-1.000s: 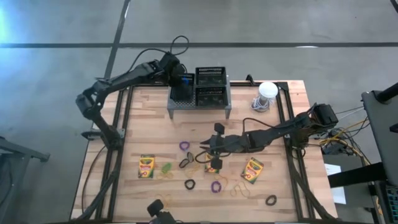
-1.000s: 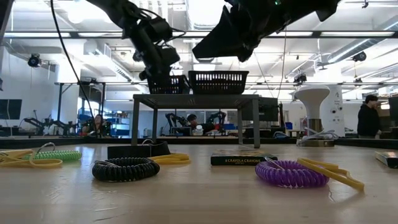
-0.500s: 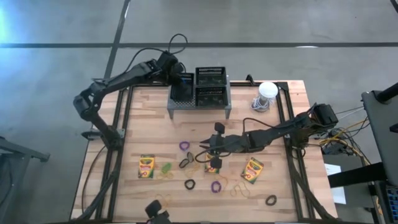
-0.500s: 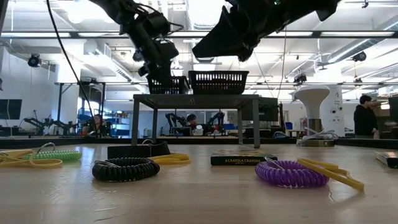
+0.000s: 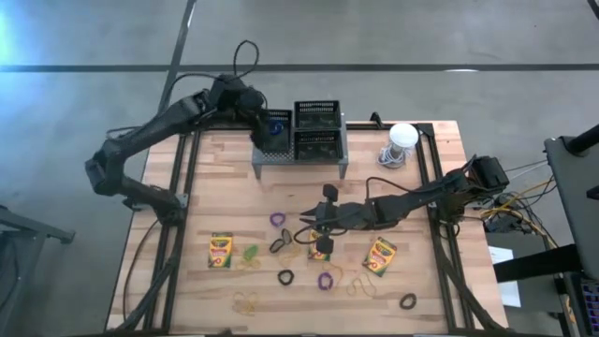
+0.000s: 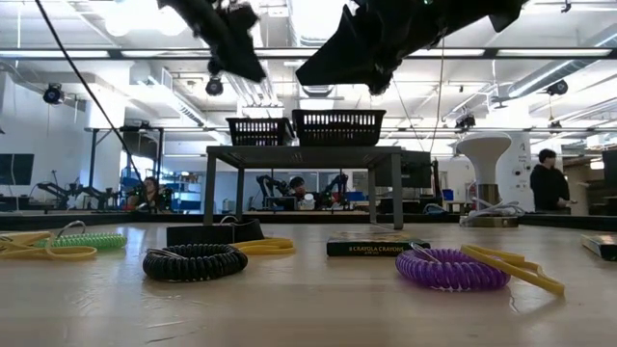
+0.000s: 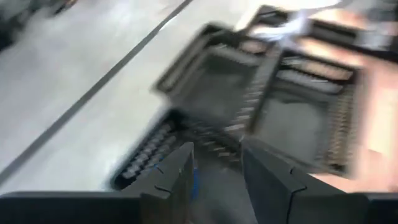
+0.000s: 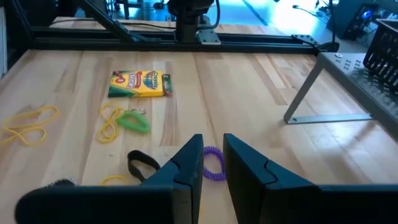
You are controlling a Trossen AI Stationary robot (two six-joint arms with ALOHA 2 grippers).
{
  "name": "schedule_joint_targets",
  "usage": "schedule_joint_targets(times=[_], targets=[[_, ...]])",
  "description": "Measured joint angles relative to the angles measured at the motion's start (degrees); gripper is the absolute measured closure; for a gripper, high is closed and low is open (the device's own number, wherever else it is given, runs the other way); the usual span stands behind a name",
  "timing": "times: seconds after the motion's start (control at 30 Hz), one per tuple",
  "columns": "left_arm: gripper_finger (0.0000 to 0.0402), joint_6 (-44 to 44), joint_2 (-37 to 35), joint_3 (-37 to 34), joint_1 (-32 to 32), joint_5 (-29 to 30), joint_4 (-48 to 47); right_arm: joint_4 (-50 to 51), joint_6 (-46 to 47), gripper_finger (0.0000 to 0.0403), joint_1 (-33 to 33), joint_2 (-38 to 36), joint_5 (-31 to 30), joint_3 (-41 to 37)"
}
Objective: Pick & Place Office Desk Supplies
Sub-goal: Put the crayon boxes into the bottom black bin on the shelf
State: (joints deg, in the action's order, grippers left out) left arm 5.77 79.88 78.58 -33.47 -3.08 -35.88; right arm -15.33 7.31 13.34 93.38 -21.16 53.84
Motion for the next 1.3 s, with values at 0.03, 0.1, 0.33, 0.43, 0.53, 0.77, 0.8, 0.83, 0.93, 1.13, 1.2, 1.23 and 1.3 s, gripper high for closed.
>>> schedule_joint_targets(times=[0.03, 0.1, 0.33, 0.43, 0.53, 0.77, 0.8, 0.83, 0.93, 1.13, 1.2, 1.23, 1.3], targets=[[0.0266, 0.27, -1.19, -0.84, 1.52, -0.74, 0.26, 0.02, 0.81, 0.0343, 0.0, -0.02, 0.07, 0.0], [0.027, 1.3, -3.63, -3.43, 5.24, -1.27, 1.52, 0.94, 2.44, 0.0341, -0.02, -0.17, 0.34, 0.02], [0.0277, 3.46, -11.19, -18.81, 22.4, -1.29, 15.78, 17.23, 13.59, 0.0315, 0.02, -4.94, 1.89, 0.07], [0.0277, 3.73, -11.96, -27.23, 30.1, -1.41, 28.05, 23.28, 19.31, 0.0299, 0.38, -6.58, 3.93, -0.47], [0.0277, 3.87, -10.73, -35.68, 36.9, -1.39, 42.0, 26.04, 24.17, 0.0281, 1.65, -6.92, 4.23, -2.25], [0.0277, -10.35, -4.63, -43.6, 45.47, 2.74, 55.65, 25.73, 41.03, 0.0243, 5.36, -7.01, 4.26, -8.13], [0.0277, -12.59, -3.29, -43.78, 46.1, 3.94, 55.51, 25.92, 43.61, 0.0239, 5.9, -7.01, 4.28, -8.85], [0.0278, -14.57, -1.95, -43.91, 46.82, 5.03, 55.12, 25.86, 45.99, 0.0234, 6.44, -7.01, 4.4, -9.52], [0.0284, -19.27, 3.5, -43.17, 49.08, 9.15, 56.6, 25.86, 51.96, 0.022, 7.77, -7.01, 5.13, -11.16], [0.0309, -27.4, 15.85, -37.16, 51.12, 14.04, 57.18, 20.82, 60.3, 0.019, 8.57, -7.01, 7.13, -15.31], [0.0329, -29.4, 19.63, -34.44, 51.12, 14.05, 57.06, 17.6, 61.38, 0.0182, 8.57, -7.01, 7.43, -17.03], [0.0341, -29.87, 21.55, -32.88, 50.98, 14.04, 56.93, 15.91, 61.82, 0.0179, 8.55, -7.01, 7.58, -17.87], [0.0366, -30.09, 24.57, -30.21, 50.68, 13.93, 55.94, 13.16, 62.6, 0.0173, 8.41, -7.01, 7.58, -19.59]])
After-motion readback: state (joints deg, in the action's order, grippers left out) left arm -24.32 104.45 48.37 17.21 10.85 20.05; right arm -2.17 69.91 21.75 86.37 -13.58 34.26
